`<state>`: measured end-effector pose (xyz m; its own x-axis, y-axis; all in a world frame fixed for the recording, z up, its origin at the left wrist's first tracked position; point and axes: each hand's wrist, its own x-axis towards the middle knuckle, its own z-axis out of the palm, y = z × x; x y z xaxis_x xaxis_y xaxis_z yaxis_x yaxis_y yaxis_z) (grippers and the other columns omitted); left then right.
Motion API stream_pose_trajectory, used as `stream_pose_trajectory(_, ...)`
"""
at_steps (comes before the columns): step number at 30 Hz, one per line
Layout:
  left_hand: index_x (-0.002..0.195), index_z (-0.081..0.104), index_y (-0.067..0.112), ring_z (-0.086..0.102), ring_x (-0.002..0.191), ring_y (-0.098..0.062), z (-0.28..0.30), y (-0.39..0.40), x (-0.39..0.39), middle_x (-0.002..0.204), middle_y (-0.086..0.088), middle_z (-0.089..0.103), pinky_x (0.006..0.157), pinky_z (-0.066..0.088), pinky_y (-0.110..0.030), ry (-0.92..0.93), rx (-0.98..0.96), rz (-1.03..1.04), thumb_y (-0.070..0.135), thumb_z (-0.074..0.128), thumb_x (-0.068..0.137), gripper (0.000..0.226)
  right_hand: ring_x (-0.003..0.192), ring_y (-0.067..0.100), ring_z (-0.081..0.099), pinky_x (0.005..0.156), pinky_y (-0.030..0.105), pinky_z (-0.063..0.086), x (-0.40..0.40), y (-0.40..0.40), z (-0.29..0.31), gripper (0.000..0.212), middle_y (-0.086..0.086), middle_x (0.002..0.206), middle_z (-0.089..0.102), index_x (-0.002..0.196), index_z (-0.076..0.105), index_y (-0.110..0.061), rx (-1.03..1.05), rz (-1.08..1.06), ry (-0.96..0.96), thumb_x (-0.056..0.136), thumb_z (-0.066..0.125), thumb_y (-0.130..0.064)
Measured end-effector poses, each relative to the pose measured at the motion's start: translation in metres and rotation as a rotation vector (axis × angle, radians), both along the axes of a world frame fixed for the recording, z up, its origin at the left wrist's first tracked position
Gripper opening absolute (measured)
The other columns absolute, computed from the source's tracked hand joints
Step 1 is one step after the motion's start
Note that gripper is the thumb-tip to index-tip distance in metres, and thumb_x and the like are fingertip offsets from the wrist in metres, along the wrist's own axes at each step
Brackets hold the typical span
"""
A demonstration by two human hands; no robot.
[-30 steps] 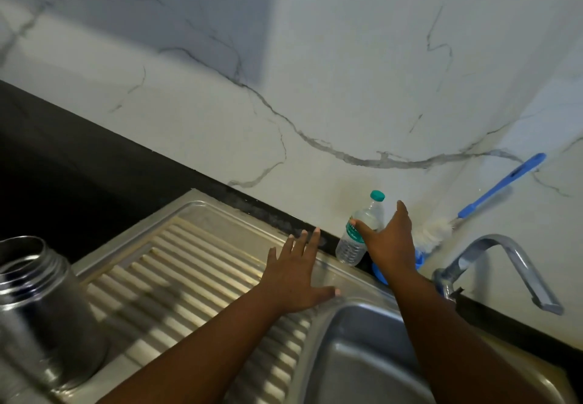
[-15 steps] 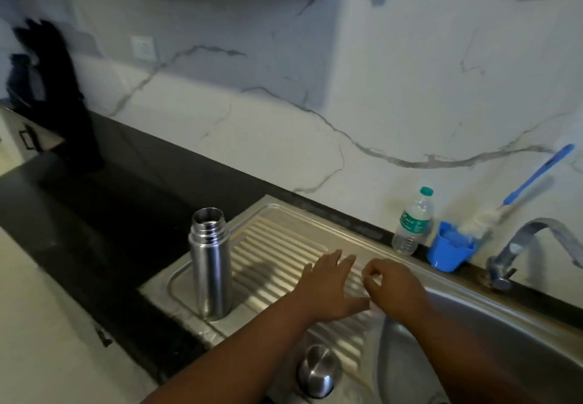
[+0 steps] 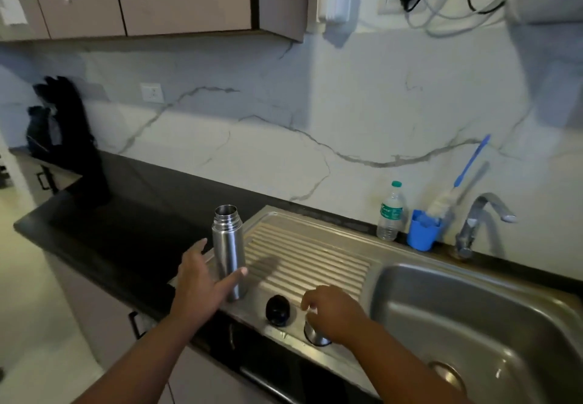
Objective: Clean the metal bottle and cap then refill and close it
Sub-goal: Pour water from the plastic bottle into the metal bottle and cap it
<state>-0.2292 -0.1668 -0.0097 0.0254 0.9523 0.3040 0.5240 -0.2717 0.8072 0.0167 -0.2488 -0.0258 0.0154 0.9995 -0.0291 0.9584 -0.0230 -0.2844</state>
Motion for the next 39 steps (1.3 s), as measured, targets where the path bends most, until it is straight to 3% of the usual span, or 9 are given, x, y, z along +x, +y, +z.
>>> stream_pose_trajectory(4,0.155,-0.003,0.025,0.012,0.149,-0.030,0.007,0.021,0.000,0.163,-0.005,0.004,0.115,0.024,-0.056,0.022,-0.167,-0.071,0.048,0.092,0.054,0.140,0.113,0.016,0.049,0.091,0.030,0.043,-0.016,-0.004,0.004,0.033,-0.005,0.124,0.051,0.119,0.054,-0.036,-0.011,-0.045,0.048,0.087,0.056,-0.028)
stream_pose_trajectory(9,0.152,-0.003,0.038,0.026,0.145,-0.031,0.006,0.057,-0.002,0.163,-0.005,0.011,0.115,0.029,-0.055,-0.187,-0.239,-0.177,0.061,0.090,0.035,0.151,0.114,0.018,0.050,0.093,0.031,0.042,-0.042,0.009,0.006,0.041,-0.007,0.127,0.045,0.125,0.048,-0.040,-0.036,-0.083,0.058,0.086,0.057,-0.031)
stream_pose_trajectory(13,0.153,0.001,0.033,0.039,0.139,-0.028,0.006,0.083,-0.001,0.156,-0.004,0.032,0.112,0.034,-0.048,-0.340,-0.224,-0.338,0.045,0.091,0.051,0.137,0.119,0.022,0.048,0.098,0.033,0.041,-0.064,0.033,0.002,0.058,0.000,0.131,0.042,0.135,0.041,-0.038,-0.122,-0.157,0.084,0.081,0.062,-0.042)
stream_pose_trajectory(17,0.151,0.016,0.034,0.054,0.123,-0.020,-0.012,0.108,-0.005,0.141,0.004,0.051,0.105,0.045,-0.047,-0.370,-0.269,-0.472,0.050,0.091,0.049,0.127,0.124,0.024,0.046,0.100,0.031,0.040,-0.094,0.061,-0.011,0.068,0.005,0.135,0.042,0.143,0.032,-0.035,-0.256,-0.261,0.033,0.082,0.060,-0.047)
stream_pose_trajectory(21,0.117,0.046,0.043,0.064,0.100,-0.005,-0.030,0.129,-0.004,0.113,0.014,0.064,0.089,0.056,-0.035,-0.348,-0.291,-0.543,0.043,0.090,0.061,0.071,0.114,0.023,0.053,0.091,0.028,0.043,-0.105,0.081,-0.015,0.045,0.006,0.127,0.049,0.130,0.048,-0.030,-0.263,-0.414,0.020,0.086,0.053,-0.035)
stream_pose_trajectory(25,0.117,0.048,0.037,0.063,0.092,0.006,-0.039,0.136,-0.001,0.109,0.015,0.065,0.078,0.053,-0.018,-0.339,-0.221,-0.568,0.044,0.088,0.063,0.068,0.090,0.015,0.062,0.077,0.026,0.050,-0.107,0.085,-0.006,0.023,0.002,0.099,0.067,0.095,0.063,-0.025,-0.217,-0.547,0.202,0.072,0.066,-0.024)
stream_pose_trajectory(29,0.114,0.049,0.040,0.064,0.089,0.004,-0.044,0.140,0.001,0.103,0.018,0.066,0.080,0.057,-0.031,-0.356,-0.214,-0.563,0.055,0.084,0.057,0.069,0.065,0.017,0.062,0.053,0.026,0.051,-0.105,0.097,0.057,0.037,0.007,0.082,0.065,0.105,0.054,-0.017,0.143,-0.770,0.660,0.075,0.076,-0.020)
stream_pose_trajectory(33,0.106,0.047,0.046,0.063,0.086,0.006,-0.046,0.140,0.001,0.099,0.020,0.065,0.078,0.057,-0.033,-0.349,-0.204,-0.558,0.062,0.078,0.053,0.063,0.072,0.020,0.062,0.065,0.031,0.053,-0.118,0.121,0.159,0.025,0.011,0.089,0.066,0.108,0.062,-0.015,0.274,-0.577,0.864,0.083,0.069,-0.016)
stream_pose_trajectory(39,0.110,0.047,0.044,0.063,0.087,0.003,-0.047,0.142,0.001,0.100,0.019,0.064,0.077,0.057,-0.035,-0.349,-0.160,-0.557,0.060,0.079,0.054,0.066,0.067,0.015,0.061,0.063,0.029,0.053,-0.160,0.157,0.186,0.032,0.003,0.092,0.067,0.105,0.063,-0.025,0.070,-0.438,0.449,0.076,0.075,-0.024)
